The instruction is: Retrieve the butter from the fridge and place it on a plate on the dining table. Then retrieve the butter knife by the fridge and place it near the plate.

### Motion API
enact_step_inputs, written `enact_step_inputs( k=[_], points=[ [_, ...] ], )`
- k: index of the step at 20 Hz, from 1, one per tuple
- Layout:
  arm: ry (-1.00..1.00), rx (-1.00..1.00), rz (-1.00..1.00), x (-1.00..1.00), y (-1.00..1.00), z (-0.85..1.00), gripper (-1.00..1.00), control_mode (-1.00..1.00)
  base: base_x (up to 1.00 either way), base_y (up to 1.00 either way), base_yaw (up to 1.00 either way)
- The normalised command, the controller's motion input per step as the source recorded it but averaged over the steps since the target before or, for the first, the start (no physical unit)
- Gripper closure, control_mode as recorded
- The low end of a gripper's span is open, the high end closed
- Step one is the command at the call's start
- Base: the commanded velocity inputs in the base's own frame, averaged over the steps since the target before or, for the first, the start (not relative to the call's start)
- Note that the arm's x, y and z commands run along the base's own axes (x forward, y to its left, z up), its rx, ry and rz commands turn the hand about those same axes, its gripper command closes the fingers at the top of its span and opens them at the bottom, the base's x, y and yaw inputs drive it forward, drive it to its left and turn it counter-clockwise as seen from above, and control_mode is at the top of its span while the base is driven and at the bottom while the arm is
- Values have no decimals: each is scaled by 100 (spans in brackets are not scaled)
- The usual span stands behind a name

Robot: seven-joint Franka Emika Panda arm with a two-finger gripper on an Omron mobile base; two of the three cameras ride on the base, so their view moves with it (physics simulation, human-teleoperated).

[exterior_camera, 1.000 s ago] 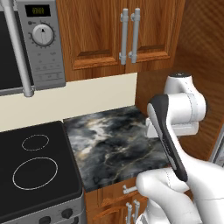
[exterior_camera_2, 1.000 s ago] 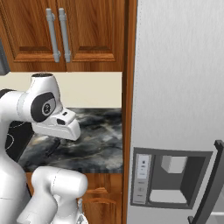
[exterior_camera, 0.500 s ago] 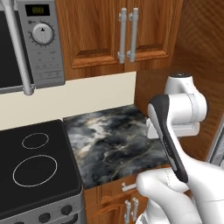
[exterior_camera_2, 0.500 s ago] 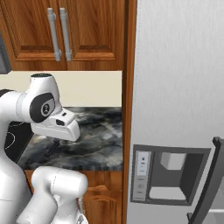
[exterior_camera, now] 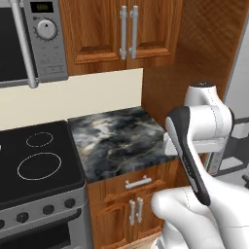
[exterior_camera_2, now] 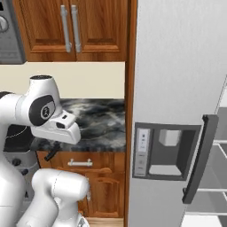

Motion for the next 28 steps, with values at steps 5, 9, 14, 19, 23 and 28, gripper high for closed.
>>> enact_step_inputs(
  k=[5,9,14,19,23,28],
  points=[
    [0,0,0,0,0,0,100,100,-38,42,16],
    [0,0,0,0,0,0,100,100,-44,68,39],
    [0,0,0,0,0,0,100,100,-65,57,49],
    [0,0,0,0,0,0,100,100,-60,66,55],
    [0,0,0,0,0,0,100,100,-30,67,59],
    [0,0,0,0,0,0,100,100,-15,58,62]
  ],
)
